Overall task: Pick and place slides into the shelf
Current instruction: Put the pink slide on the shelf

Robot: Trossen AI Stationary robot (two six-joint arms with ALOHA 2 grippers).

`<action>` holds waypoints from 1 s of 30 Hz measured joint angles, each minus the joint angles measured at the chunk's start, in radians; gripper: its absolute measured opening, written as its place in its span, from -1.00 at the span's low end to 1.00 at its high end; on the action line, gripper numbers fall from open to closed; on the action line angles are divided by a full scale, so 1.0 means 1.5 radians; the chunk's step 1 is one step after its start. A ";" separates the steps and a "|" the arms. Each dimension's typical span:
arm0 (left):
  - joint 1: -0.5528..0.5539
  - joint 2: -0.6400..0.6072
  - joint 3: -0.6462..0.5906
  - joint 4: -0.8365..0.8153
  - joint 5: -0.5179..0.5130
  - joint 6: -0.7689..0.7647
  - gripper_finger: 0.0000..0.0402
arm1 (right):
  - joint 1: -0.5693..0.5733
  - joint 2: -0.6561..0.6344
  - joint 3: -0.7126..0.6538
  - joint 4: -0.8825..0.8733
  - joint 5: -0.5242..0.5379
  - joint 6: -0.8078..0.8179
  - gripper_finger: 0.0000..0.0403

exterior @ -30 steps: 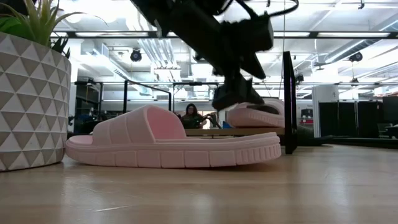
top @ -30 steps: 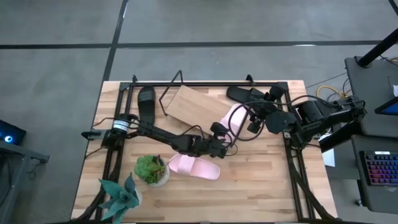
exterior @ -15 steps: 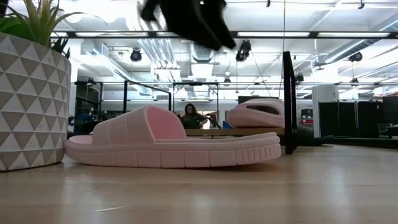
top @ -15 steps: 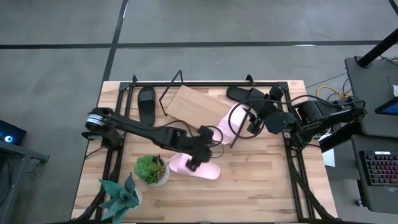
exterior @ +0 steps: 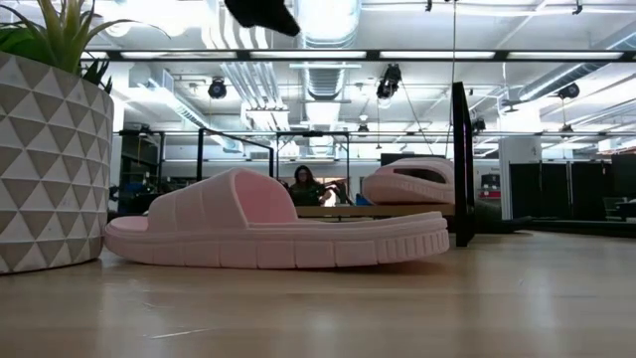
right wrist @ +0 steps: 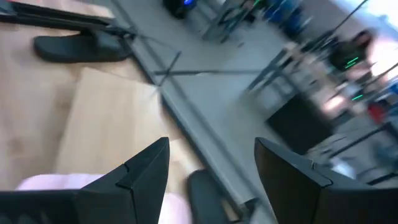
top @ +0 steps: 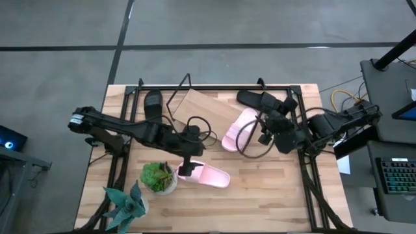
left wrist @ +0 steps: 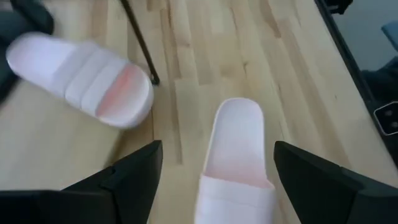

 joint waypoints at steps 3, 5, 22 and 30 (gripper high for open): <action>0.000 0.000 0.000 -0.041 0.011 -0.043 0.45 | 0.053 -0.001 -0.032 0.004 0.092 0.016 0.12; 0.000 0.005 0.000 -0.061 0.014 -0.078 0.45 | 0.094 -0.001 -0.055 0.005 0.136 0.032 0.12; -0.001 0.074 -0.001 -0.080 0.044 -0.337 0.45 | 0.210 0.008 -0.278 0.207 0.213 0.157 0.12; -0.001 0.103 0.002 -0.080 0.039 -0.454 0.45 | 0.210 0.008 -0.288 0.211 0.250 0.180 0.12</action>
